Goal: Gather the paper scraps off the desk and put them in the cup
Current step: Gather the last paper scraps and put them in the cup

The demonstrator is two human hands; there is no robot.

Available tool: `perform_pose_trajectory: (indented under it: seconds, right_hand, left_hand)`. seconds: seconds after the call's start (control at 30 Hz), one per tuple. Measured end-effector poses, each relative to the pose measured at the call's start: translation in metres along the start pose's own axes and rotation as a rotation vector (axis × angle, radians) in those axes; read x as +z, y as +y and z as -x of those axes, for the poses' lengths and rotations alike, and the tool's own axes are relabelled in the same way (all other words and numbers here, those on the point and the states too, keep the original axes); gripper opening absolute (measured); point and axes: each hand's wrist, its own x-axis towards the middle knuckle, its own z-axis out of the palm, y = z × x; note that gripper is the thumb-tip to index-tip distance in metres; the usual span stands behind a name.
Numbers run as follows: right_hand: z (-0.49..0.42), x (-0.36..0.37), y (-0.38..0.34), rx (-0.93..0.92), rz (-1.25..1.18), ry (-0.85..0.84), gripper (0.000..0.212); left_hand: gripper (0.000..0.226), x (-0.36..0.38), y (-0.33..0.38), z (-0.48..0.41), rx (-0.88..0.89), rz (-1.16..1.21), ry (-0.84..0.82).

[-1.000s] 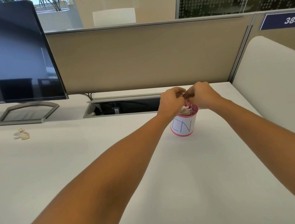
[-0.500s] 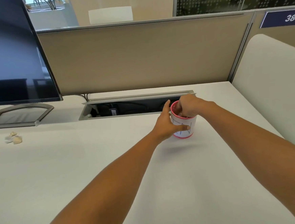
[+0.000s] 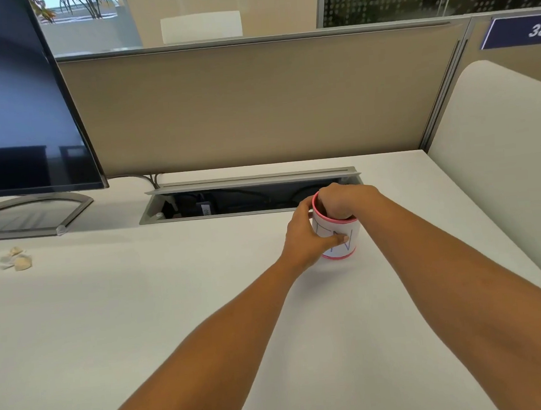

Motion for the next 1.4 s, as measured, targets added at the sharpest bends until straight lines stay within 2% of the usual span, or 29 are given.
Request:
perform_pose_trajectory:
  seconds: [0.27,0.6,0.8,0.93,1.17,1.4]
  right_hand:
    - [0.002,0.001,0.0,0.023,-0.073,0.002,0.027]
    - [0.009,-0.013,0.008,-0.025,-0.043,0.021,0.033]
    - [0.018,-0.037,0.017,-0.07,-0.157,0.023,0.033]
    - [0.015,-0.028,0.015,-0.05,-0.173,0.075,0.029]
    - [0.013,-0.009,0.011,0.001,-0.158,0.103,0.036]
    - [0.033,-0.03,0.013,-0.025,-0.249,0.196,0.023]
  left_hand:
    - [0.083,0.0,-0.003,-0.003,0.016,-0.011,0.002]
    - [0.084,-0.005,0.001,-0.008,0.002,-0.09,-0.045]
    - [0.083,-0.005,0.0,-0.009,0.009,-0.098,-0.056]
    - [0.083,-0.004,-0.001,-0.009,0.003,-0.096,-0.047]
    - [0.083,-0.004,0.0,-0.008,-0.002,-0.094,-0.032]
    - [0.094,-0.014,-0.003,0.002,-0.002,-0.129,-0.052]
